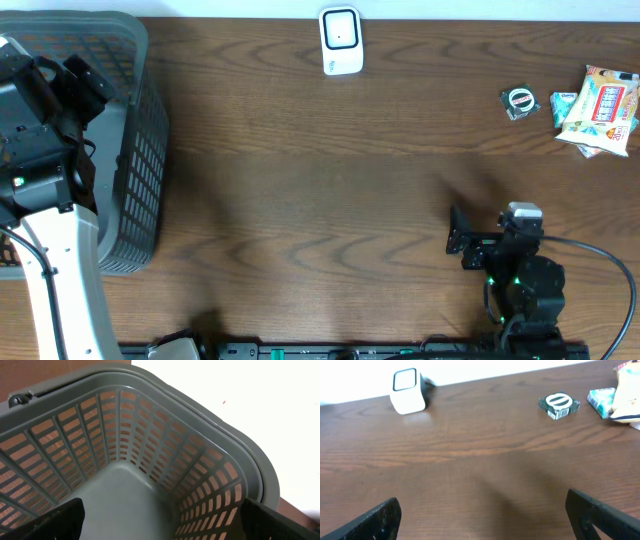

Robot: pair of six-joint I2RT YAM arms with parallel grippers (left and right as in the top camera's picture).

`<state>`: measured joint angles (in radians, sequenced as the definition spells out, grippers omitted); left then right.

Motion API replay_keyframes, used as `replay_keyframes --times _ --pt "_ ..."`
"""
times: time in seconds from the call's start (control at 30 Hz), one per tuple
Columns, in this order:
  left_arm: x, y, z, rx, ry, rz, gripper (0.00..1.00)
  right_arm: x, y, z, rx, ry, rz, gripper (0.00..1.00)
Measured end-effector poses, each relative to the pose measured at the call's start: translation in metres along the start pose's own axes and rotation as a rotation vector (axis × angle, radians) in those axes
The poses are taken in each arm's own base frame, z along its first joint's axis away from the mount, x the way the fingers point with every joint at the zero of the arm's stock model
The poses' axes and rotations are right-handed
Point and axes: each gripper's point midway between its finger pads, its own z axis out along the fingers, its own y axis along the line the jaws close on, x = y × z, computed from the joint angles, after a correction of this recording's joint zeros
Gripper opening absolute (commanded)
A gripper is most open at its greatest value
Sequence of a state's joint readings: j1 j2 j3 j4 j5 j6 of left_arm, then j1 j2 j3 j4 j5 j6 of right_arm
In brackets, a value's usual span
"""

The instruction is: Scan the item barcode

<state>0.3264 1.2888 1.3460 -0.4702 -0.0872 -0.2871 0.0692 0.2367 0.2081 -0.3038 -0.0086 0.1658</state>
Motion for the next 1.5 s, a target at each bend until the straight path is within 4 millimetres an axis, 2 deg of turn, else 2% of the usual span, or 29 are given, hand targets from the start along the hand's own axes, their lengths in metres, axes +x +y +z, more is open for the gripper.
replay_keyframes --times 0.47,0.67,0.83,0.9,1.17,1.37,1.5 --pt "0.000 0.000 0.000 0.000 0.000 0.000 0.98 -0.002 0.004 0.000 -0.047 -0.176 -0.047 0.99" --pt "0.000 0.000 0.000 0.000 0.000 0.000 0.98 -0.016 0.010 -0.005 -0.071 -0.243 -0.105 0.99" --pt "0.000 0.000 0.000 0.000 0.000 0.000 0.98 -0.042 0.015 -0.012 -0.085 -0.375 -0.129 0.99" --pt "0.000 0.000 0.000 0.000 0.000 0.000 0.98 -0.047 0.016 -0.014 -0.085 -0.403 -0.141 0.99" --pt "0.000 0.000 0.000 0.000 0.000 0.000 0.98 -0.035 0.014 -0.008 -0.077 -0.365 -0.168 0.99" --pt "0.000 0.000 0.000 0.000 0.000 0.000 0.98 -0.010 0.009 0.000 -0.066 -0.259 -0.173 0.99" --pt "0.000 0.000 0.000 0.000 0.000 0.000 0.98 -0.009 0.009 0.000 -0.065 -0.255 -0.178 0.99"
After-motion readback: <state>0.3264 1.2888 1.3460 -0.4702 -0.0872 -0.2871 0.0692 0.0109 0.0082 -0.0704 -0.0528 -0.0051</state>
